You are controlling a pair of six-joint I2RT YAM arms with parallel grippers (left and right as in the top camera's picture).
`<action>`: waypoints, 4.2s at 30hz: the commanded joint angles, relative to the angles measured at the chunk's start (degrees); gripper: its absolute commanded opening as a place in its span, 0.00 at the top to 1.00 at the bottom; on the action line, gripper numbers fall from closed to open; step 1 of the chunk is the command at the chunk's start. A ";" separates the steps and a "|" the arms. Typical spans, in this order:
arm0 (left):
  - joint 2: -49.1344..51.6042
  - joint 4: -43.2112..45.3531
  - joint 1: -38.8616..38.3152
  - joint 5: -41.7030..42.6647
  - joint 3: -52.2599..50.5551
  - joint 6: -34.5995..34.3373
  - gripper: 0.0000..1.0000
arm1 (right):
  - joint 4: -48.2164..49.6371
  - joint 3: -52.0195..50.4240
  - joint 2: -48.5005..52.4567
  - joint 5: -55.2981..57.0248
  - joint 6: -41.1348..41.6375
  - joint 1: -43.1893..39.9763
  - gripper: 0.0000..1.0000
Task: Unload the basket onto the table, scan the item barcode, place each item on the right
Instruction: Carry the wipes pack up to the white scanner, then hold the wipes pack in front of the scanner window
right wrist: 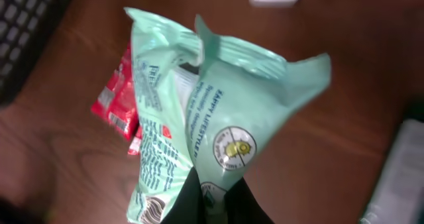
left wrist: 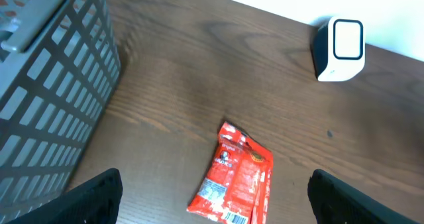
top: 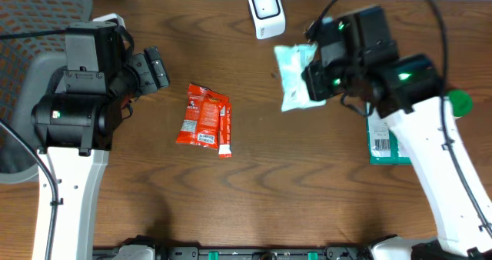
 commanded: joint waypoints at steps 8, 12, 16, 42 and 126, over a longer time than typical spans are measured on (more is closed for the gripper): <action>0.11 0.04 0.20 -0.50 0.26 -0.11 0.10 | -13.84 39.67 20.04 20.35 -0.35 6.12 0.99; 0.11 0.04 0.20 -0.50 0.26 -0.11 0.10 | -9.46 40.96 24.33 27.36 -1.49 7.87 0.99; 0.11 0.04 0.20 -0.50 0.26 -0.11 0.10 | -3.52 40.96 29.07 33.44 -4.59 8.90 0.99; 0.11 0.04 0.20 -0.50 0.26 -0.11 0.10 | 56.04 40.96 60.67 61.79 -40.35 10.14 0.99; 0.11 0.04 0.20 -0.52 0.26 -0.11 0.10 | 74.36 38.58 71.43 56.68 -54.42 10.21 0.99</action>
